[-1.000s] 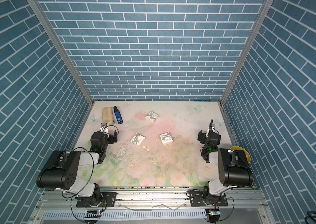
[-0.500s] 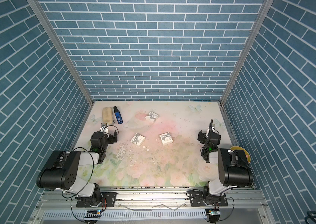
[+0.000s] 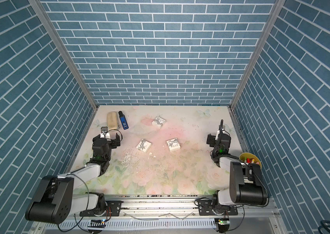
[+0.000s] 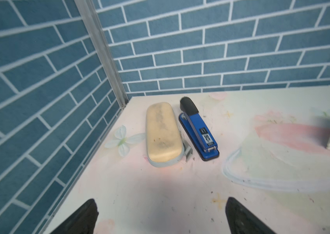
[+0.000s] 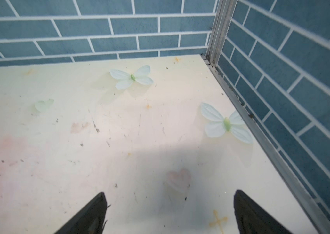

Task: Take the necklace out of the lift-off lid jewelry box
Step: Pick up the jewelry box from the center of the board.

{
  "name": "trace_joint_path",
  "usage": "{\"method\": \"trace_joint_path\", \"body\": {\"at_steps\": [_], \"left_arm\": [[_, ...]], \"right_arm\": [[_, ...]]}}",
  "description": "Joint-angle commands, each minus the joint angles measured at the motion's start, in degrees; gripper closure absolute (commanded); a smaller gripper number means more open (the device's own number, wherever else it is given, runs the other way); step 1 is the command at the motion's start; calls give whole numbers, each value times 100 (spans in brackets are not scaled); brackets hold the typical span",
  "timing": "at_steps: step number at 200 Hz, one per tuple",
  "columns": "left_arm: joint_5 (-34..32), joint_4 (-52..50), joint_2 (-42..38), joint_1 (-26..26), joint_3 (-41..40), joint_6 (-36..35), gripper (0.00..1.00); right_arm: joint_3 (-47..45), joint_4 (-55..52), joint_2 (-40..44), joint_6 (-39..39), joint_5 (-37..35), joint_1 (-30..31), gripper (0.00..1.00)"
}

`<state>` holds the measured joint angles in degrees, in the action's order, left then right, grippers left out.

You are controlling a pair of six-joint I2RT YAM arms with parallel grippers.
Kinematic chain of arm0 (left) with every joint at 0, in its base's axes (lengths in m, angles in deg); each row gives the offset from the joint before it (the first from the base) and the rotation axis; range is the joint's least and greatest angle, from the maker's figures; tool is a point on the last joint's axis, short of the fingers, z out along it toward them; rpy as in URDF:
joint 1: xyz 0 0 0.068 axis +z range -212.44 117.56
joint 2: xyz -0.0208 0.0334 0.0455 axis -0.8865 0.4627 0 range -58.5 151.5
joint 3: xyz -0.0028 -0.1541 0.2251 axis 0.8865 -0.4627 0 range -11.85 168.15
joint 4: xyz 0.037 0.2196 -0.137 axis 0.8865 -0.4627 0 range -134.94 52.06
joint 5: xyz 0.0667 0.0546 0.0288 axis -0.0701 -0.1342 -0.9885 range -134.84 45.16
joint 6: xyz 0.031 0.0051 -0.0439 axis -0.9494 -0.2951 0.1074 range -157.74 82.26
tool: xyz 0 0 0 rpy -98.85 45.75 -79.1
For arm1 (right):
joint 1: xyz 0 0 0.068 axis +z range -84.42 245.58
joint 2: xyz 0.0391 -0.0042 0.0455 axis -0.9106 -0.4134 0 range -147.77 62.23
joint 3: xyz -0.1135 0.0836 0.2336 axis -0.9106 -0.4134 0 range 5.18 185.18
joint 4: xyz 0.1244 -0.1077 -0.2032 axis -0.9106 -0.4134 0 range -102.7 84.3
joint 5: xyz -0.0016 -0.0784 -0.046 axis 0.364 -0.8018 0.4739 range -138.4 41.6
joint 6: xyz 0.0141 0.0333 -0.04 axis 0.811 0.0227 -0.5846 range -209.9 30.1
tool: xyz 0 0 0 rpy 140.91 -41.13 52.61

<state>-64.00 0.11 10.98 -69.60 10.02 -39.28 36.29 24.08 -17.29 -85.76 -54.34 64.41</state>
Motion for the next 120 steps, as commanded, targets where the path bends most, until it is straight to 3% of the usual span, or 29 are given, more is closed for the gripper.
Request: {"method": "trace_joint_path", "body": {"at_steps": [1,17,34,64,120], "left_arm": [[-325,-1119,-418,-14,302,668,1],[-114,-2091,-711,-3,716,976,0],[599,-2854,-900,-3,1140,973,0],[2219,-2917,-863,-247,1278,919,0],[1916,-2889,393,-2475,1617,389,0]], "right_arm": [[863,-2107,282,594,-29,3,8],[1648,-3512,133,998,6,58,14],[2389,-4778,-89,972,355,271,18],[2930,-5798,-128,737,276,1171,18],[3101,-6447,-285,1215,378,2539,13]]}}
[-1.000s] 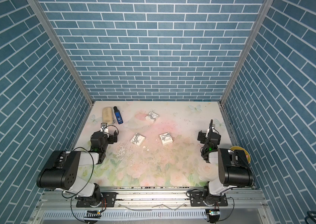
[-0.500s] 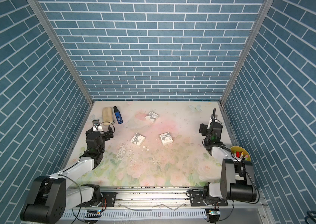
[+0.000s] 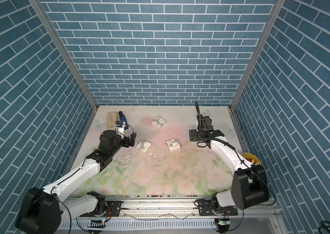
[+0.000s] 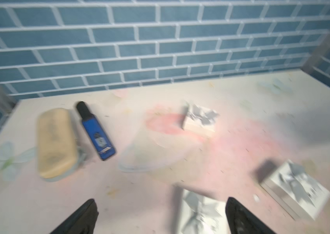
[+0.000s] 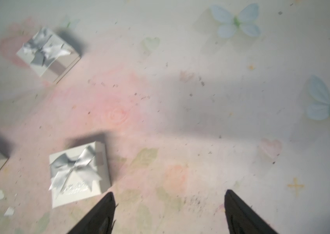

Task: Take the necklace out of the lift-off lid jewelry box
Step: Pick up the jewelry box from the center of the board.

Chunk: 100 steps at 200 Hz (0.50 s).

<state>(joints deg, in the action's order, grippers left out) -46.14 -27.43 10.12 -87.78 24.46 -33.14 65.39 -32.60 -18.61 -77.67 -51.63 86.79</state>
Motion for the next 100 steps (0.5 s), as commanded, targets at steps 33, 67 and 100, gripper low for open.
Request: {"method": "trace_joint_path", "body": {"at_steps": [33,67,100], "left_arm": [[-154,693,1263,-1535,-27,-578,1],[-119,1486,1544,-1797,-454,-771,1],[115,1968,1665,-1878,-665,-1168,3]], "right_arm": [[399,-1221,-417,436,362,819,1],[693,-1612,-816,467,470,1180,1],[1169,-1807,-1375,465,678,1263,1]]}}
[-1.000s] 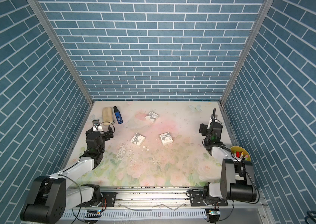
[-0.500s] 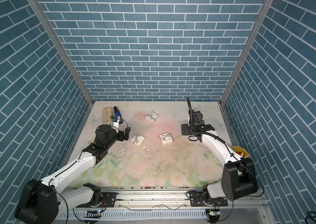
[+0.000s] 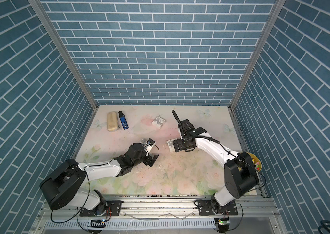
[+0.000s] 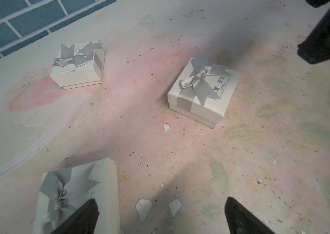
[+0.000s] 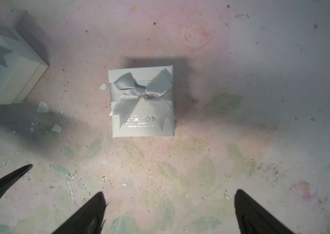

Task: Take the necklace out of the lift-off lid jewelry box
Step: Pick up the jewelry box from the center of the board.

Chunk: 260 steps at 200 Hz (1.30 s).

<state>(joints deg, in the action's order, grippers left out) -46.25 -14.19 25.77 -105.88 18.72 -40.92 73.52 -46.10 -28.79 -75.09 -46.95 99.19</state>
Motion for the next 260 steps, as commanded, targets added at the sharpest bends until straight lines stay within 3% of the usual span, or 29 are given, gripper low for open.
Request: {"method": "trace_joint_path", "body": {"at_steps": [1,74,142,260], "left_arm": [[138,646,104,-68,-92,-396,3],[488,658,591,-232,147,-545,7],[432,469,1081,-664,651,-767,6],[372,737,1065,-692,441,-754,4]], "right_arm": [[369,-462,-378,207,217,23,1],[1351,-817,-1374,57,263,50,1],[2110,-992,-2154,13,114,221,1],[2212,-910,-2691,40,72,261,3]]}}
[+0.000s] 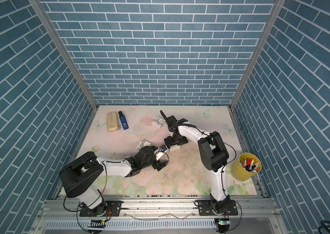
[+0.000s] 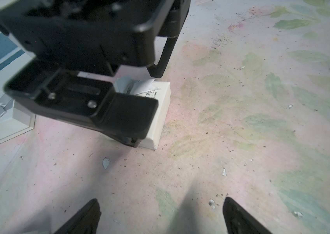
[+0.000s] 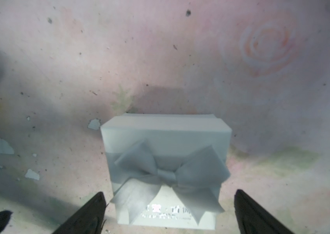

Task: Take the necklace out of the lift-off lid jewelry box
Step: Pick up the jewelry box from the center of the board.

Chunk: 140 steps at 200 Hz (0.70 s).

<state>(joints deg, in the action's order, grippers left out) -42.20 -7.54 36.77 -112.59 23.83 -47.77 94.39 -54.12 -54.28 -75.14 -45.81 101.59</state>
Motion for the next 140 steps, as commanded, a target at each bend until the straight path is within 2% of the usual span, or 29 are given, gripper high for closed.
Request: {"method": "trace_joint_path", "body": {"at_steps": [1,47,76,96,123,140], "left_arm": [[-38,68,-34,-21,-70,-66,4],[-226,53,-157,-21,-145,-75,0],[-571,76,-274,-21,-252,-57,0],[-803,268,-389,-21,-398,-168,1],[-660,834,-420,-21,-711,-772,0],[-432,1608,-301,-14,-980,-1206,0]], "right_arm": [[128,-107,-143,44,-41,25,4],[128,-36,-223,53,-118,21,7],[175,-85,-285,26,-3,20,17],[127,-114,-210,36,6,20,19],[6,-87,73,37,-59,21,20],[-76,-79,268,27,-25,20,21]]}}
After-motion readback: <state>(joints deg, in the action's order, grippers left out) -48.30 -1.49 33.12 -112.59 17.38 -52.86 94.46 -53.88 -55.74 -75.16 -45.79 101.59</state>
